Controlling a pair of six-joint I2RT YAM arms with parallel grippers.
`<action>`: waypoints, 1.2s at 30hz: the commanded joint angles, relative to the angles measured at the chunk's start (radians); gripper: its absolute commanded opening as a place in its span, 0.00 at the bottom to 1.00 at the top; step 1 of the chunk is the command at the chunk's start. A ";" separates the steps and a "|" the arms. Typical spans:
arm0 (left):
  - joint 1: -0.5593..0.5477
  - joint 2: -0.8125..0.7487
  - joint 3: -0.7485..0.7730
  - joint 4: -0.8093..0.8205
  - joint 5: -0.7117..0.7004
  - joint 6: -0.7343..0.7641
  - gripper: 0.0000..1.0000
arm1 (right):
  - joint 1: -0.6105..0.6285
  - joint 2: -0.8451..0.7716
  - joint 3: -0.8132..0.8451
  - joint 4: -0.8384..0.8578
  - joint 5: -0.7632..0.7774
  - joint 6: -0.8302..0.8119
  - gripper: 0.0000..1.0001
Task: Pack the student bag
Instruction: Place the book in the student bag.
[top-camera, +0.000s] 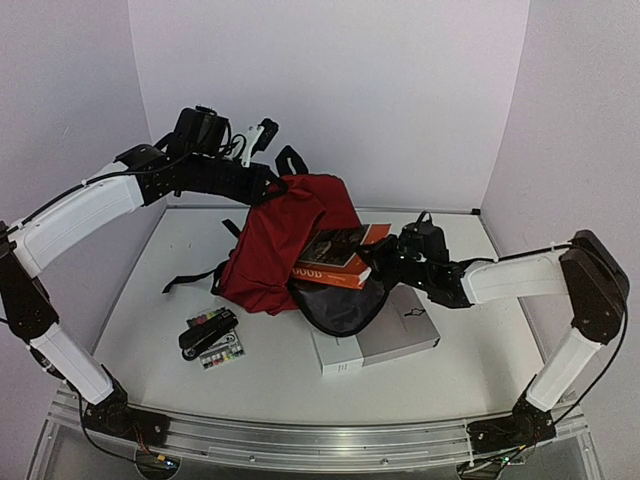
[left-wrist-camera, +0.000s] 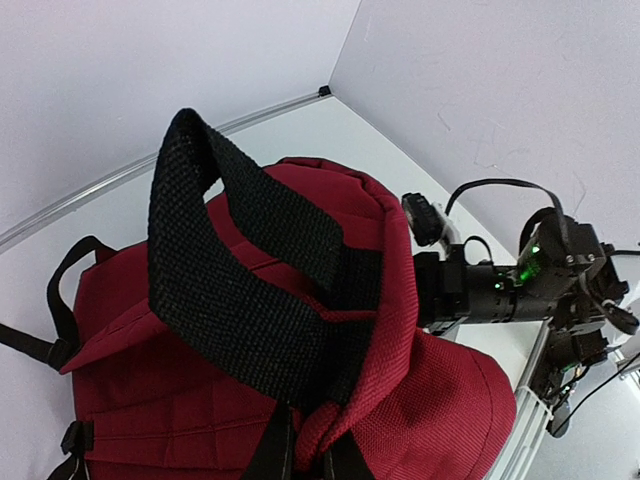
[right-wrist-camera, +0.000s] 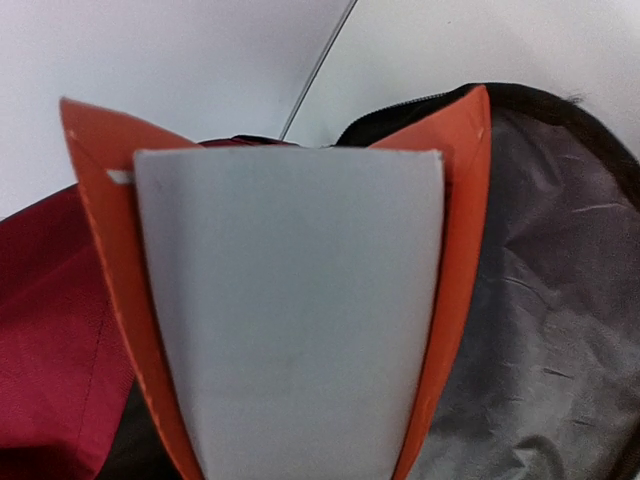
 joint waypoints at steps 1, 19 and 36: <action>0.001 0.021 0.135 0.135 0.150 -0.038 0.00 | 0.030 0.136 0.163 0.153 0.026 0.047 0.00; 0.086 0.251 0.534 0.046 0.430 -0.044 0.00 | 0.096 0.569 0.630 -0.087 0.071 -0.058 0.03; 0.228 -0.012 -0.002 0.124 0.134 -0.123 0.00 | 0.092 0.240 0.445 -0.236 0.318 -0.448 0.81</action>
